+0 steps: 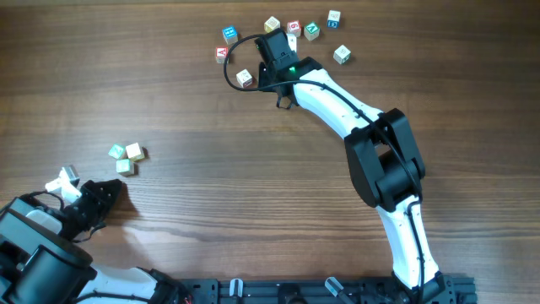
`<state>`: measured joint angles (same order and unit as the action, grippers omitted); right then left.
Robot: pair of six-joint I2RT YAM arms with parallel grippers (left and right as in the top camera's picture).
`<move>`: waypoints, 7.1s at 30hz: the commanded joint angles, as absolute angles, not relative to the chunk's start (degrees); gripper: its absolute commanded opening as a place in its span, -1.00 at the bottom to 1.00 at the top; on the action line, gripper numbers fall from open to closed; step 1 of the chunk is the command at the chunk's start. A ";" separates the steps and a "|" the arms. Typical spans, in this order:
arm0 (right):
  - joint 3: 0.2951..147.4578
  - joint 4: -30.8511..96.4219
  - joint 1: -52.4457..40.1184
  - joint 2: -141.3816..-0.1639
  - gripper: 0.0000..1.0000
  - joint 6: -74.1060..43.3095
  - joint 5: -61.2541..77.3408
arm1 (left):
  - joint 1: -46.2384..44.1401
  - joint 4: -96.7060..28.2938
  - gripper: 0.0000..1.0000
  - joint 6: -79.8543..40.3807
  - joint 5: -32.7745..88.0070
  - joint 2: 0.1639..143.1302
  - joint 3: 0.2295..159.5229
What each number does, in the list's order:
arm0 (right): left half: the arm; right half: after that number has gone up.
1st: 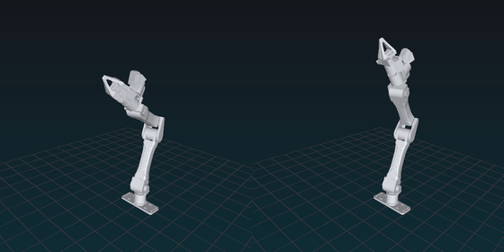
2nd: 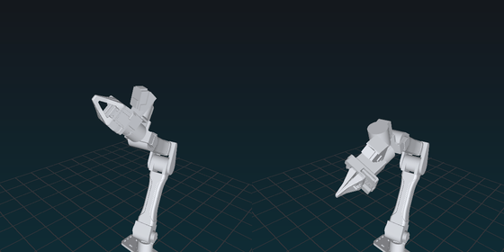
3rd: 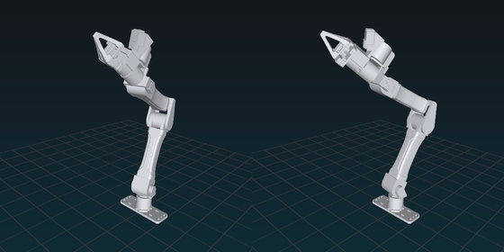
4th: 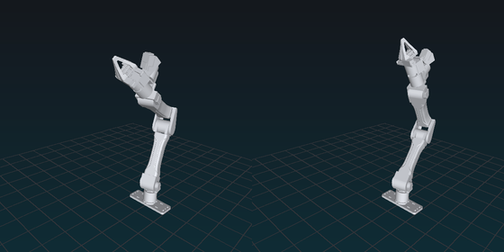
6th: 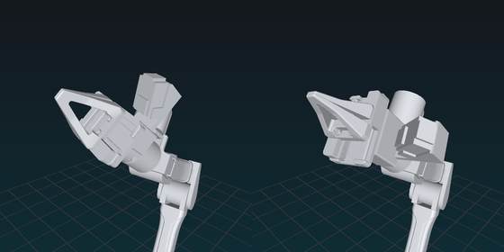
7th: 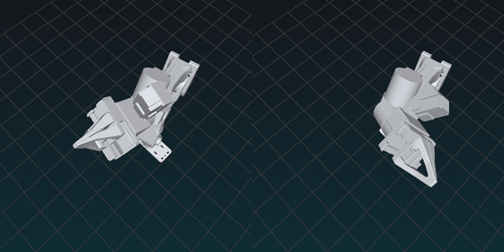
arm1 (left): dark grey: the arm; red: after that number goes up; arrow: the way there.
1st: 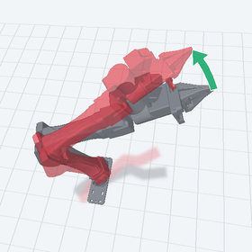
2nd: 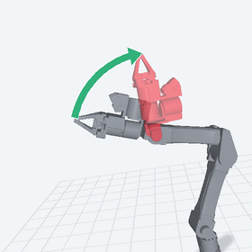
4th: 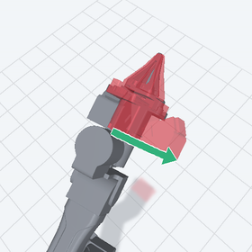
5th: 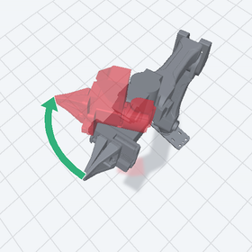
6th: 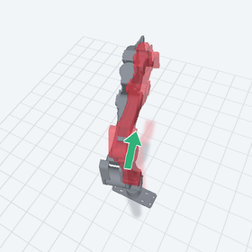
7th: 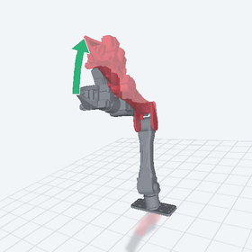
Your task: Form a circle
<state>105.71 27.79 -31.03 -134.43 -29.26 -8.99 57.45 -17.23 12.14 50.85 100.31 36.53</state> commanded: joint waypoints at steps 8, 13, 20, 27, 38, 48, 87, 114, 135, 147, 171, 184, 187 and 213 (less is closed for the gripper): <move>105.25 27.73 -30.89 -132.75 -0.67 -28.49 -8.45 | 57.69 -16.10 -0.92 10.04 52.10 100.95 36.23; 105.25 27.92 -30.89 -132.75 -0.68 -28.49 -8.45 | 57.71 -16.05 -0.92 10.28 54.63 100.95 36.23; 105.25 27.97 -30.89 -132.75 -0.67 -28.49 -8.47 | 57.69 -15.84 -0.92 10.26 54.65 100.95 36.23; 105.25 27.97 -30.89 -132.75 -0.68 -28.49 -8.45 | 57.69 -15.16 -0.92 10.22 54.65 100.95 36.23; 105.25 27.99 -30.89 -132.77 -0.67 -28.47 -8.45 | 57.69 -14.28 -0.92 10.00 55.55 100.95 36.23; 105.25 28.12 -30.89 -132.75 -0.68 -28.47 -8.47 | 57.69 -13.43 -0.92 9.58 55.53 100.95 36.23; 105.25 29.23 -30.89 -132.77 -0.67 -28.47 -8.45 | 57.58 -13.02 -0.92 8.54 55.88 100.97 36.23; 105.25 29.39 -30.89 -132.77 -0.68 -28.47 -8.47 | 57.52 -12.51 -0.92 8.27 55.48 100.97 36.21; 105.25 30.24 -30.89 -132.75 -0.68 -28.45 -8.47 | 59.27 -12.19 -0.92 5.45 53.71 100.84 36.34; 105.25 30.02 -30.89 -132.75 -0.67 -28.49 -8.45 | 59.27 -12.14 -0.92 3.97 56.16 100.62 36.95; 105.25 6.37 -40.42 -133.56 -0.91 -24.49 29.30 | 62.17 -12.14 -0.92 -0.51 55.66 95.66 37.95; 105.54 -8.64 -44.29 -141.71 -0.91 -51.11 29.30 | 62.96 -12.32 -0.92 -2.00 55.68 95.66 37.95; 106.61 -13.19 -44.18 -144.46 -0.91 -56.25 31.59 | 62.96 -11.94 -0.92 -3.55 55.72 95.66 37.95; 113.21 -18.39 -51.09 -152.40 -0.91 -77.54 31.83 | 62.96 -10.87 -0.92 -12.84 55.70 95.66 37.95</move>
